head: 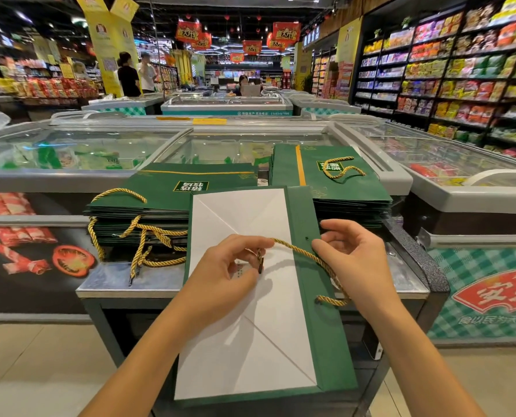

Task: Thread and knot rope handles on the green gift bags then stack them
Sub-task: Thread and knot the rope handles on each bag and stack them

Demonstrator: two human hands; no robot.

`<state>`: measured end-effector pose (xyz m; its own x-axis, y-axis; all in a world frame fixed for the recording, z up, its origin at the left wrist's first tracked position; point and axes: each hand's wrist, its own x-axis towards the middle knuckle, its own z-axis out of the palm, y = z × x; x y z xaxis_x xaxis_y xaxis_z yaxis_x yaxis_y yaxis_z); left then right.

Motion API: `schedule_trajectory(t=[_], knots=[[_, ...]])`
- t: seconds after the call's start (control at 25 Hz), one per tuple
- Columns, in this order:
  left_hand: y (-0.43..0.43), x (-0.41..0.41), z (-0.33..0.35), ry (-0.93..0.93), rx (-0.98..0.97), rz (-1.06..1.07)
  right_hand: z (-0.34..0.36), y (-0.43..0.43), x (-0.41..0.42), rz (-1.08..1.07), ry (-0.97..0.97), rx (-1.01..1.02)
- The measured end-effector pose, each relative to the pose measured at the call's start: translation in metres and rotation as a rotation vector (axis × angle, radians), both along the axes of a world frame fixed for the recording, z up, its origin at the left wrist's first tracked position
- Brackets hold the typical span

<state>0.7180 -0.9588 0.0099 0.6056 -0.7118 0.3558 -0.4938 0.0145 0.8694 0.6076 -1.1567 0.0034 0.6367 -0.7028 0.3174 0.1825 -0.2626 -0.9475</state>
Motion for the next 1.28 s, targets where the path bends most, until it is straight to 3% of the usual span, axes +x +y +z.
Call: schedule_trajectory(t=[0.28, 0.48, 0.68, 0.88, 1.28], knots=[[-0.004, 0.0, -0.002, -0.016, -0.074, 0.02, 0.003, 0.0, -0.003, 0.117, -0.004, 0.035], [-0.015, -0.002, 0.0, -0.312, -0.08, 0.116, 0.0, -0.001, -0.003, 0.104, 0.03, 0.014], [-0.036, -0.007, 0.003, -0.476, -0.001, 0.05, -0.004, 0.0, -0.003, 0.104, -0.004, -0.039], [-0.051, -0.008, 0.005, -0.42, -0.042, 0.117, -0.005, 0.002, -0.003, 0.071, -0.024, -0.089], [-0.059, -0.005, 0.008, -0.53, -0.029, 0.177, -0.006, 0.002, -0.005, 0.105, -0.037, -0.14]])
